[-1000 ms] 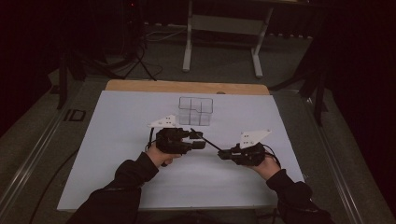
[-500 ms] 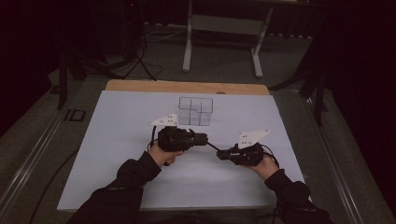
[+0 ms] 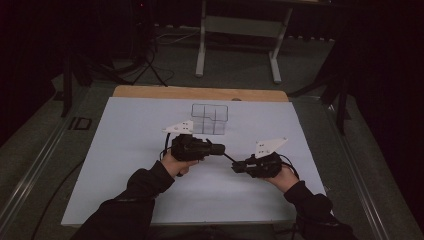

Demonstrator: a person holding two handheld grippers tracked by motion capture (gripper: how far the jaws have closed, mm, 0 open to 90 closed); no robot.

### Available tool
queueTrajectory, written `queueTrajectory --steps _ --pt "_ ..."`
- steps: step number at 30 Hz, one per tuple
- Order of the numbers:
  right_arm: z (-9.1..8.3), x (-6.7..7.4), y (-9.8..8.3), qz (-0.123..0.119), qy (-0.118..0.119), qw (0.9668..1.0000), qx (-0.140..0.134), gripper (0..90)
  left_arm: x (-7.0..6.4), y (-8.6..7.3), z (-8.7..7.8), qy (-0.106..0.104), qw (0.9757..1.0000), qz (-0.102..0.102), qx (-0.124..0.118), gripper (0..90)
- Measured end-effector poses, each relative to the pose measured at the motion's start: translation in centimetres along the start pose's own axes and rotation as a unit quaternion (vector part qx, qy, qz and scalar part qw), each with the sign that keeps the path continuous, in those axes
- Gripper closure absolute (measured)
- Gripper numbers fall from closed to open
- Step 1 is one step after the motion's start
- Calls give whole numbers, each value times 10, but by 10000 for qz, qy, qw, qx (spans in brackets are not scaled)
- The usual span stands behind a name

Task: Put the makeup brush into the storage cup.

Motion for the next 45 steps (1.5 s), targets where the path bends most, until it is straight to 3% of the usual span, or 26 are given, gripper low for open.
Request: queueTrajectory --steps 3,6,10,17,21,25,31,37,38,40,41,45 --pt "0 0 0 93 -98 9999 7 573 -1 4 -1 88 9999 69 101 862" --pt "0 -1 -1 90 -122 9999 45 468 -3 7 -4 142 9997 121 148 862" --pt "1 1 -2 72 -130 9998 102 399 -4 10 -6 165 9995 176 203 863" --pt "4 1 -5 154 -184 9996 179 184 -6 21 -19 372 9983 328 312 863" --pt "1 0 -6 185 -312 9993 132 164 -5 27 -26 570 9970 347 381 863" --pt "-4 -1 -6 221 -398 9990 20 156 -2 33 -34 903 9943 369 436 862" --pt "-16 1 -4 226 -561 9979 -238 156 -2 42 -42 1122 9915 456 467 862" --pt "-26 3 -4 233 -671 9965 -443 153 -2 52 -47 1406 9869 566 561 862" --pt "-27 3 -4 245 -682 9962 -473 152 -2 53 -48 1503 9851 602 576 862" --pt "-28 3 -5 253 -734 9957 -513 152 -2 55 -49 1522 9848 608 569 862" --pt "-29 3 -5 280 -740 9953 -565 145 -2 58 -50 1616 9831 639 574 862" --pt "-35 2 -5 398 -788 9929 -792 142 -1 66 -52 1755 9805 656 597 863"
Point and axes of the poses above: each handheld gripper's, and its own axes: z roughly forward along the jaws, y roughly out of its top, x roughly to its left, the point moved 4 cm from there along z, roughly forward along the jaws, and after that the axes turned 7 degrees about -x, right-handed, at the moved point
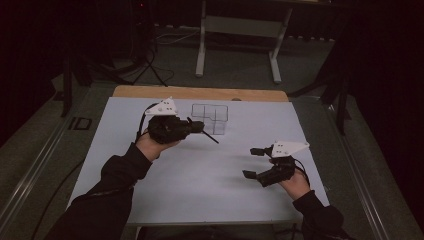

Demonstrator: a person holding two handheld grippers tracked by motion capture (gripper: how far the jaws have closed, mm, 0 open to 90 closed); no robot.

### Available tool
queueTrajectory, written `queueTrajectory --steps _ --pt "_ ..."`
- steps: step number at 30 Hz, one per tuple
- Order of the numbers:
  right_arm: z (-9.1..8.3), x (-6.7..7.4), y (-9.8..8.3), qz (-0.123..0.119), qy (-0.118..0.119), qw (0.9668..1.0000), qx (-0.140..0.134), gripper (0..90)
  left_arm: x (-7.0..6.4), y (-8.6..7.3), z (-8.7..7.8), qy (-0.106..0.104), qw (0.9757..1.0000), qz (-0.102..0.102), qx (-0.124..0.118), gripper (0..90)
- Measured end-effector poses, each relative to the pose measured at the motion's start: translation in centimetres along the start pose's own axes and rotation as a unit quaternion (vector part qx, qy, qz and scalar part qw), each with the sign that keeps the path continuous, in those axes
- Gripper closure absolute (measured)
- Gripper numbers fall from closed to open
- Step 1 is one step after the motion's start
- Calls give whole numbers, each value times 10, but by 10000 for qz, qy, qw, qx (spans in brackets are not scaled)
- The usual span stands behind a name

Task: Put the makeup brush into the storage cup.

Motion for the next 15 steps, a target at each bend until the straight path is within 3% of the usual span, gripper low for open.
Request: queueTrajectory --steps 15 --pt "-5 -2 1 37 -47 9997 -256 144 21 22 -5 728 9973 68 41 862"
Point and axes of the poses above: each handheld gripper's, and its own axes: z roughly forward along the jaws, y roughly out of its top, x roughly to its left, the point moved 4 cm from there along z, roughly forward along the jaws, and after that the axes turned 7 degrees about -x, right-handed, at the moved point
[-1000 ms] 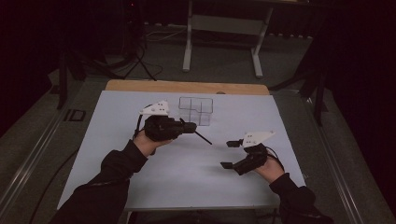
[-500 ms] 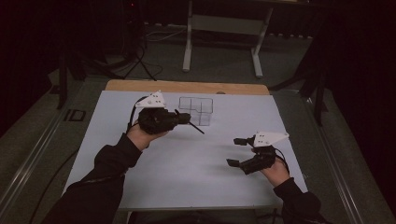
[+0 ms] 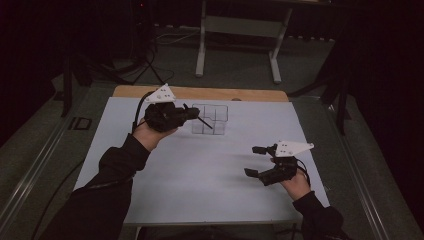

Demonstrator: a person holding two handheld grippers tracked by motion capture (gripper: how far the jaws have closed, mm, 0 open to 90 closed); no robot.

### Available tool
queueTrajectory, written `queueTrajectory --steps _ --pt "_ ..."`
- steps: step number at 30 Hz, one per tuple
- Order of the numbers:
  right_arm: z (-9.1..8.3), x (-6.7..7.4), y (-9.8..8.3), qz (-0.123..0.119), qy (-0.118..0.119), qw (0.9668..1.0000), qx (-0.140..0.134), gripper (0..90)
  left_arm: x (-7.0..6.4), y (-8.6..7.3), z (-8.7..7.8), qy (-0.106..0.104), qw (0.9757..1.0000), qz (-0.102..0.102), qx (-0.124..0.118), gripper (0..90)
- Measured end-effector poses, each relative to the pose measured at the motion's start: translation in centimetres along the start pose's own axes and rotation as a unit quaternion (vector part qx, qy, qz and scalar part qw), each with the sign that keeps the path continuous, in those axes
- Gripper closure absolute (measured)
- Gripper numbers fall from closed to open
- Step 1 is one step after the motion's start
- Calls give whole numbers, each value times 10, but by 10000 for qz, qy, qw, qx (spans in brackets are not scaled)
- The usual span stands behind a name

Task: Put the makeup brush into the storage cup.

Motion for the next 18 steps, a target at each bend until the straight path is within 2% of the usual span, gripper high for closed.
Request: queueTrajectory --steps 7,8,9,10,12,18 --pt "-1 -1 -1 5 -42 10000 -17 144 14 7 1 373 9993 19 14 863" --pt "-1 -2 -1 19 -39 10000 -24 144 16 8 2 374 9993 -13 18 863" --pt "0 -2 -1 32 -27 10000 -19 143 18 8 3 485 9988 2 8 863" --pt "0 -2 -1 18 -36 10000 -15 144 20 8 3 473 9989 -15 4 863" --pt "0 -2 -1 30 -27 10000 -15 143 24 8 5 597 9982 -14 7 862" --pt "-1 -3 -2 46 -28 10000 -52 144 35 8 13 788 9969 -29 41 862"
Point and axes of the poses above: each handheld gripper's, and its own axes: z roughly forward along the jaws, y roughly out of its top, x roughly to its left, the point moved 4 cm from there along z, roughly forward along the jaws, and after that the axes turned 7 degrees about -x, right-handed, at the moved point
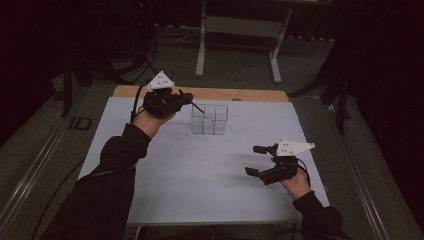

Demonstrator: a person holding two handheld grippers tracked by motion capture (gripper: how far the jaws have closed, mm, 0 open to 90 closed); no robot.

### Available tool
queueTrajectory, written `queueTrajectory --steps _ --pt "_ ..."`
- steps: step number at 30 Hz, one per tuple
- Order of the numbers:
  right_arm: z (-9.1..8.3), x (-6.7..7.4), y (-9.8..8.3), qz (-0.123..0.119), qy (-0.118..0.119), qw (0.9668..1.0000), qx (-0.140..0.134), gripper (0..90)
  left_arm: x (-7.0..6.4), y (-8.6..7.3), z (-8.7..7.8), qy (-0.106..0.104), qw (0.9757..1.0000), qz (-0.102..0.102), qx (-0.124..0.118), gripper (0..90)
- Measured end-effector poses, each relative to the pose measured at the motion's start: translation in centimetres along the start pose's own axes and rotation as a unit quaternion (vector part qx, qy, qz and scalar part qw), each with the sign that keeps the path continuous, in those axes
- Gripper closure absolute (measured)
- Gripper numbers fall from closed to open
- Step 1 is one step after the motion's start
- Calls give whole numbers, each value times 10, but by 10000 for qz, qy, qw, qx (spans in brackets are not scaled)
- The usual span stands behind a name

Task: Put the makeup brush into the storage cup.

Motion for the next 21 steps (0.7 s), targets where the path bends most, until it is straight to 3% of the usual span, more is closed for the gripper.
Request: queueTrajectory --steps 12,18,19,21 --pt "-1 -1 -1 42 16 10000 -29 144 18 -4 27 468 9987 -30 215 862" --pt "-1 -2 -2 62 31 10000 -40 143 24 -10 39 604 9975 -90 349 861" --pt "-1 -2 -2 66 41 10000 -42 144 25 -12 41 674 9970 -26 377 862" --pt "-1 -2 -2 60 33 10000 -35 144 27 -14 44 670 9969 -106 406 862"
Point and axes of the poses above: each handheld gripper's, and its own axes: z roughly forward along the jaws, y roughly out of its top, x roughly to its left, the point moved 4 cm from there along z, roughly forward along the jaws, and after that the axes turned 7 degrees about -x, right-handed, at the moved point
